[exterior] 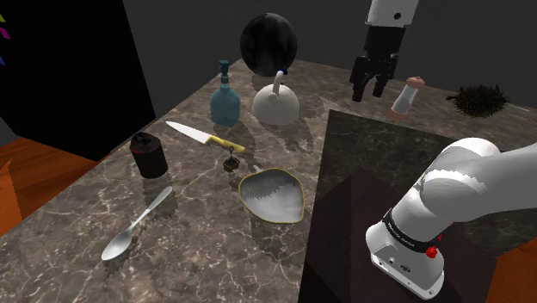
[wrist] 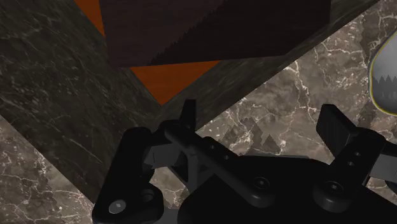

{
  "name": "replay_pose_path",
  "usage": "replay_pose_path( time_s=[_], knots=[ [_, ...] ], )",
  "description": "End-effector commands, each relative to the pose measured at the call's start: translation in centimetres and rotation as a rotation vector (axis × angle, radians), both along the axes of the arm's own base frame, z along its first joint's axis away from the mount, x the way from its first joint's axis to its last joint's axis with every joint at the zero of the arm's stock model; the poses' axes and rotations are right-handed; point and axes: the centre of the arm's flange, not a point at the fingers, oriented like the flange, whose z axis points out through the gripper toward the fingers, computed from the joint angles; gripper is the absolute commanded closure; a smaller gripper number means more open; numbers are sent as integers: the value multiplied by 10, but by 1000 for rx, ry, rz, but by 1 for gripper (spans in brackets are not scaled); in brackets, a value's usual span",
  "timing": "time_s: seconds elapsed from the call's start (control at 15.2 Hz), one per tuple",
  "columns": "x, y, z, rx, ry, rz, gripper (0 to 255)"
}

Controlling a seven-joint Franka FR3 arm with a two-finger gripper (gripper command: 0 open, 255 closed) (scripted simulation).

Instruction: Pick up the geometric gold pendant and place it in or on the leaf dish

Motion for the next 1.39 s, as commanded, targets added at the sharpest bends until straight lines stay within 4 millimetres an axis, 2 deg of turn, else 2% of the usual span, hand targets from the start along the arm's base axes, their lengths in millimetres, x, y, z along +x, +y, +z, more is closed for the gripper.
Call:
replay_pose_path(
  time_s=[0.0, 1.32],
  knots=[
    [0, 0, 0, 0, 0, 0, 0],
    [116, 210, -82, 55, -21, -66, 0]
  ],
)
